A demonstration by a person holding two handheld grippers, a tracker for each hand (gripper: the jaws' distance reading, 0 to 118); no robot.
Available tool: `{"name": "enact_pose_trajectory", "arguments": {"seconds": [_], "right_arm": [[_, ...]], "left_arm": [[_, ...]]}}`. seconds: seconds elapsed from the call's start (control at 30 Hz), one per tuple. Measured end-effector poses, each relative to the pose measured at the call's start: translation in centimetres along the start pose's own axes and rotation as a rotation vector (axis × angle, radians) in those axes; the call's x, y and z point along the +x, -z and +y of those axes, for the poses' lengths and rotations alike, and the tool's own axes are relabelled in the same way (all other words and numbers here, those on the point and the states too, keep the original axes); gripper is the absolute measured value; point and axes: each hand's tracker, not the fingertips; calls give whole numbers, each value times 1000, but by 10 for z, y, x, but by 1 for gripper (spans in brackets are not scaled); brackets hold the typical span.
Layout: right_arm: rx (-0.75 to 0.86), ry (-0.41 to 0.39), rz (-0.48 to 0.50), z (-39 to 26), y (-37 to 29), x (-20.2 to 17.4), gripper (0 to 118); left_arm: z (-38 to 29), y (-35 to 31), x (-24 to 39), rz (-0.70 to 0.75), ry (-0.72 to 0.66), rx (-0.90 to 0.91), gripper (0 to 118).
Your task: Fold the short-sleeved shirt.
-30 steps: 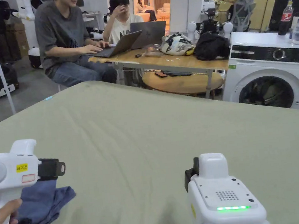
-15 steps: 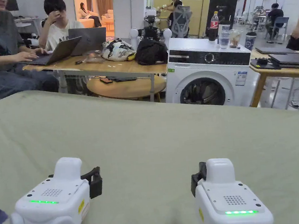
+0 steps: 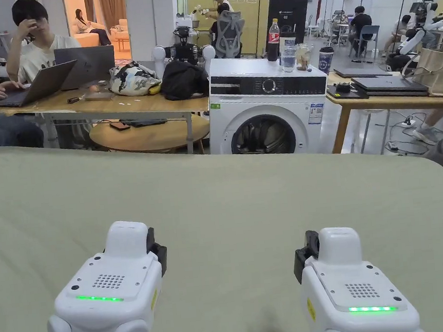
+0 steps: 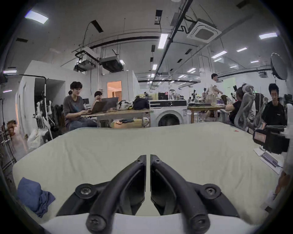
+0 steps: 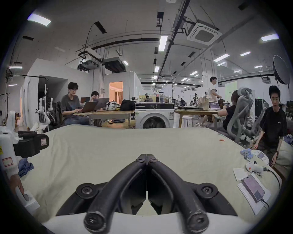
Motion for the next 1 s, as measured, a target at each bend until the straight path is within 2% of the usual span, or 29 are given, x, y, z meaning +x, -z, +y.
{"name": "enact_pose_trajectory", "arguments": {"seconds": [0.23,0.33,0.77,0.8,0.83,0.87,0.9,0.93,1.0], "right_arm": [[14,9,-16,2,0,2,0],[20,4,-11,2,1,3,0],[48,2,-33,6,-2,2,0],[51,5,-35,7,-3,2,5],[50,7,-36,7,-3,2,16],[47,10,-35,7,-3,2,32],[45,8,-32,7,-3,2,53],[40,6,-32,6,-2,2,53],[30,9,-26,5,-1,2,64]], "left_arm": [[-6,-2,-5,2,-5,4,0],[-10,-2,-7,31,35,-15,0],[-7,-8,-16,53,-49,7,0],[-7,-8,-16,54,-52,7,0],[-5,-10,-15,52,-53,6,4],[-4,-10,-15,48,-53,1,11],[-3,-9,-15,47,-54,-4,25],[-2,-9,-15,42,-54,-5,25],[-3,-8,-21,41,-64,-8,37]]}}
